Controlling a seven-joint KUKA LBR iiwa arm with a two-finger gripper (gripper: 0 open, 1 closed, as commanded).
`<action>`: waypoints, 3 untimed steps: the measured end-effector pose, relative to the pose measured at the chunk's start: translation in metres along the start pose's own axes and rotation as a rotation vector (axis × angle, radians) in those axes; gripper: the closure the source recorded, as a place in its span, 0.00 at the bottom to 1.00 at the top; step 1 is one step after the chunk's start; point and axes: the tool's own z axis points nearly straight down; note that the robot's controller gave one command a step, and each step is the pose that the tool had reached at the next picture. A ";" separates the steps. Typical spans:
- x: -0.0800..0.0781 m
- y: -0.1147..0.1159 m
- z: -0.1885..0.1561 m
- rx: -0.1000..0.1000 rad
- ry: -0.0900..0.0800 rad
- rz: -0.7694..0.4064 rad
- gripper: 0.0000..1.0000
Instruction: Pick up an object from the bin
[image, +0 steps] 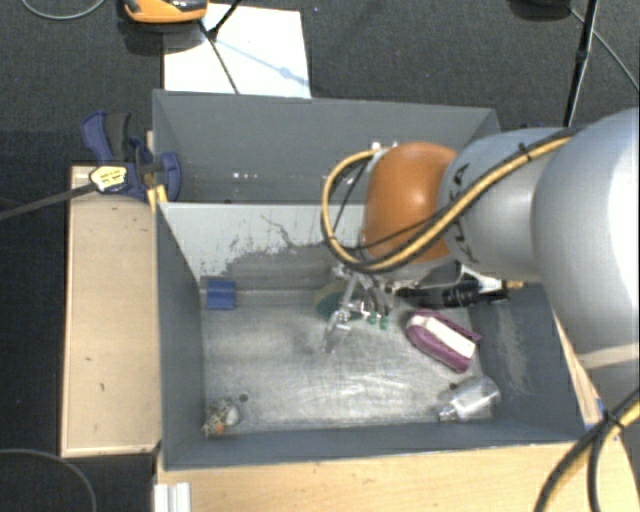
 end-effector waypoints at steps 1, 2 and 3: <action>-0.005 0.006 0.023 -0.006 -0.007 0.226 0.00; -0.013 -0.022 0.026 -0.006 -0.001 0.229 0.00; -0.012 -0.022 0.027 -0.004 0.000 0.230 1.00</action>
Offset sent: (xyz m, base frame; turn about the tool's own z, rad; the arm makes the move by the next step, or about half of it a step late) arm 0.0019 0.0028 -0.0304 0.2292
